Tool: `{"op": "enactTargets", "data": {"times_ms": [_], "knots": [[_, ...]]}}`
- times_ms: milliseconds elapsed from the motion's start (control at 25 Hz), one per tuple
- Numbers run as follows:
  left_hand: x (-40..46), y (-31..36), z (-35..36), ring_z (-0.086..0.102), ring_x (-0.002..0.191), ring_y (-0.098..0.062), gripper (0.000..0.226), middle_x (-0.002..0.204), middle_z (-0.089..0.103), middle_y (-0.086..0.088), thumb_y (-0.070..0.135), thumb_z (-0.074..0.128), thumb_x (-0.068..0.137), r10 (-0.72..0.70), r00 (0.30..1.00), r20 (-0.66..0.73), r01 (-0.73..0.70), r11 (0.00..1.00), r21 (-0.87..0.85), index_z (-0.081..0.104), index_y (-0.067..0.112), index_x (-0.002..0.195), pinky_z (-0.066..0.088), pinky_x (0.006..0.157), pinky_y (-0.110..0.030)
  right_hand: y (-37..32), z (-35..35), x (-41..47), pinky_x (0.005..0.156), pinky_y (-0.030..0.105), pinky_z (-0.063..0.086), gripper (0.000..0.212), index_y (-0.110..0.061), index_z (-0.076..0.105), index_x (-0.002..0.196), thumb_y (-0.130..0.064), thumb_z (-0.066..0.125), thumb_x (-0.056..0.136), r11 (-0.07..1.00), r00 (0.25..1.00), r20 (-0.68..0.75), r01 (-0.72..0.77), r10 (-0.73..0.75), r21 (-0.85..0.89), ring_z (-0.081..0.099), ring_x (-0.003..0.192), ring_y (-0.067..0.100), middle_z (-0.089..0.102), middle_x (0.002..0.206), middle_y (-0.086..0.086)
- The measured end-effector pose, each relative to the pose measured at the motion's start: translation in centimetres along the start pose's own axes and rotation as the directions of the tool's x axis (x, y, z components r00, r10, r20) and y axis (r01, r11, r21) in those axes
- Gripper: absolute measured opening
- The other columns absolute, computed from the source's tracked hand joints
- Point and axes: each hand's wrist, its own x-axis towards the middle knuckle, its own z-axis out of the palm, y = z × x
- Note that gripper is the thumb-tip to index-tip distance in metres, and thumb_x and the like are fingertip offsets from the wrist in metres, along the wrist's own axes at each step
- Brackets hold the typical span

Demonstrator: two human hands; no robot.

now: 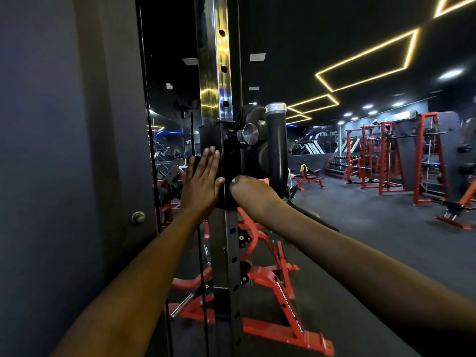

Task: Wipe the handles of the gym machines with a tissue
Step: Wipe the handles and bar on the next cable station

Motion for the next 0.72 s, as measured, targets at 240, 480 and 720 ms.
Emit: {"op": "enactTargets", "data": {"times_ms": [240,480,720], "knots": [[0.0,0.2,-0.3,-0.012,0.147,-0.013,0.063,0.159,-0.011,-0.001,0.044,0.000,0.096,-0.008,0.998,0.069,0.009,1.000,-0.012,-0.009,0.013,0.150,-0.017,0.117,-0.035,0.1,0.4,-1.5,0.081,0.038,0.048,0.029,0.002,0.055,0.116,0.006,0.042,0.091,0.979,0.982,0.049,0.184,-0.180,-0.090,0.055,0.108,0.032,0.055,0.116,0.016],[0.0,0.1,-0.7,-0.012,0.146,-0.012,0.063,0.158,-0.009,-0.001,0.044,0.001,0.095,0.013,0.996,0.086,-0.012,1.000,-0.020,-0.008,0.012,0.149,-0.021,0.115,-0.032,-0.5,0.1,0.6,0.085,0.044,0.045,0.033,0.001,0.049,0.124,0.003,0.039,0.093,0.986,0.981,0.110,0.165,-0.161,-0.022,0.052,0.113,0.035,0.049,0.125,0.020],[-0.2,0.1,-0.6,-0.008,0.147,-0.012,0.062,0.160,-0.005,-0.002,0.043,0.007,0.097,0.022,0.996,0.084,-0.018,0.999,-0.046,-0.005,0.012,0.150,-0.020,0.116,-0.033,0.0,1.0,-5.1,0.092,0.036,0.043,0.029,0.000,0.056,0.118,-0.002,0.040,0.094,0.940,0.950,0.060,0.311,-0.306,-0.139,0.048,0.116,0.030,0.053,0.123,0.016]]}}
